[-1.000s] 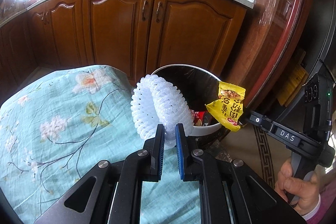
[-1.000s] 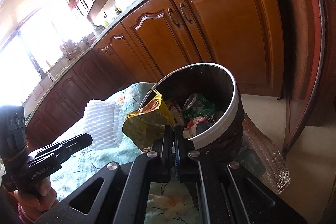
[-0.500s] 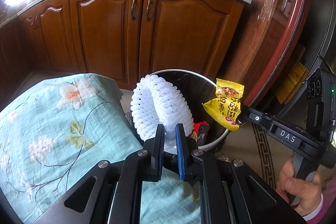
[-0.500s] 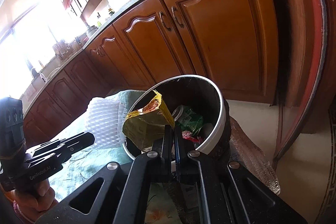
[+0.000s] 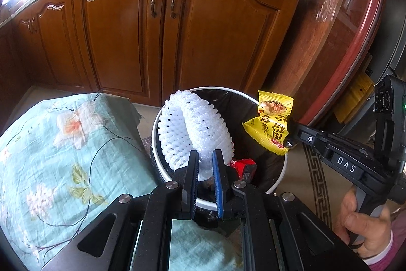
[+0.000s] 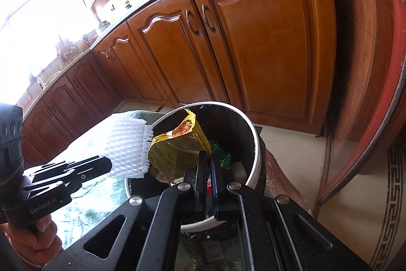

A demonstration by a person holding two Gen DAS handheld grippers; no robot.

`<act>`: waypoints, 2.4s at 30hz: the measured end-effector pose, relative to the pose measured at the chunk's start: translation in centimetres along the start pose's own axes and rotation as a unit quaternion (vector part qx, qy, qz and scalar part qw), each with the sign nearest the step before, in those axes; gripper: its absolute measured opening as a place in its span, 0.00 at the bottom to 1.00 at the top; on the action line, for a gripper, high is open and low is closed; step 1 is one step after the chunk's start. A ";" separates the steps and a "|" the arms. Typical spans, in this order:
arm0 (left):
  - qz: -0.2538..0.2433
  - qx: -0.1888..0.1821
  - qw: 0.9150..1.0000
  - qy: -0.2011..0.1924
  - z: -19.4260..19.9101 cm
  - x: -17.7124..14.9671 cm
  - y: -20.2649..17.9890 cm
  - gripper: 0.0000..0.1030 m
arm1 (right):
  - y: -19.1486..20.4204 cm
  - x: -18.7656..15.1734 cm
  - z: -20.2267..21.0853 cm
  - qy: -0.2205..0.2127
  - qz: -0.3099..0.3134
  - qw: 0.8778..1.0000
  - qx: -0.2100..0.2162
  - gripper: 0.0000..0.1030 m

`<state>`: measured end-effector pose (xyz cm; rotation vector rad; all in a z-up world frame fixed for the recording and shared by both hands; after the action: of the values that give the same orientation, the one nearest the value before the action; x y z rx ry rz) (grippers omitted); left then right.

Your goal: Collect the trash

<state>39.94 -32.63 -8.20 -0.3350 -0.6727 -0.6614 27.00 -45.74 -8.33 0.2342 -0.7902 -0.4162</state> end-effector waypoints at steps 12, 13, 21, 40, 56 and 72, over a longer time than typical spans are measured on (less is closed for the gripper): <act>-0.009 -0.007 1.000 0.021 -2.6 0.6 -0.8 0.11 | -0.4 0.3 -2.3 0.025 0.009 0.999 -0.022 0.07; -0.010 -0.009 1.000 0.022 -2.6 0.7 -0.9 0.15 | -0.4 0.5 -2.4 0.026 0.008 0.999 -0.023 0.07; -0.010 0.003 1.000 -0.013 -0.6 0.6 -0.8 0.33 | -0.5 0.6 -1.6 0.015 -0.011 1.000 -0.010 0.37; 0.101 0.049 0.990 -0.083 8.6 -10.5 0.5 0.61 | 3.5 -5.7 5.2 -0.053 -0.054 0.996 0.054 0.87; 0.106 0.095 0.981 -0.131 17.3 -18.0 -1.0 0.71 | 8.0 -11.0 11.7 -0.119 0.012 0.992 0.030 0.98; 0.071 0.226 0.944 -0.230 27.0 -23.6 -3.3 0.99 | 12.9 -12.8 17.9 -0.234 0.115 0.965 0.007 1.00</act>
<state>11.24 -11.27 -3.69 -0.1054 -1.2086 -0.2714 9.50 -29.37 0.36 0.0534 -1.2721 -0.2460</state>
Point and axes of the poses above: each gripper's, at about its wrist camera, not at the fingertips, and z roughly against the way its jaws point, y to its left, x to its top, the point moved 7 cm from there along -z, roughly the way its jaws point, and after that the axes turned 10 degrees about -z, right-handed, at the moved point
